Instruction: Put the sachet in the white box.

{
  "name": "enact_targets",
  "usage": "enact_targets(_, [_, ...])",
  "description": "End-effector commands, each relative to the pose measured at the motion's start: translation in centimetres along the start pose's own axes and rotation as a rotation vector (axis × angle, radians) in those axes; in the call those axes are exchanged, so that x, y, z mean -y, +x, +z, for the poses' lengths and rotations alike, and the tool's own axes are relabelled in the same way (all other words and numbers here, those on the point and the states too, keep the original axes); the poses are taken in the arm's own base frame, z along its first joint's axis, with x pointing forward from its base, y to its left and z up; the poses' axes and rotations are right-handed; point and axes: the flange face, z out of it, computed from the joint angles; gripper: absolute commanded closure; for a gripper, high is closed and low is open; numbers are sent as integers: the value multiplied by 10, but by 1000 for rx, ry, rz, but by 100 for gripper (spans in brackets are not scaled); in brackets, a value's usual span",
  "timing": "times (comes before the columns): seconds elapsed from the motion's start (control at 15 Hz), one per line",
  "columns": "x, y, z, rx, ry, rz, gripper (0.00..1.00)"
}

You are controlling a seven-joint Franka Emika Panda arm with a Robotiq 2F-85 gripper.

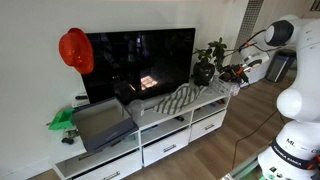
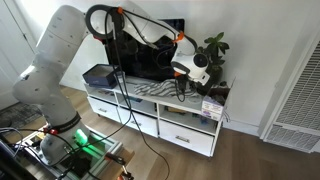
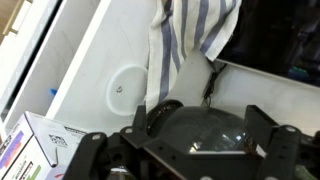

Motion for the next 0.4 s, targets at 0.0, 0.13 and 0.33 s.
enact_targets(0.0, [4, -60, -14, 143, -39, -131, 0])
enact_targets(0.13, [0, -36, -4, 99, -28, -92, 0])
enact_targets(0.33, [3, -51, -4, 124, -31, -109, 0])
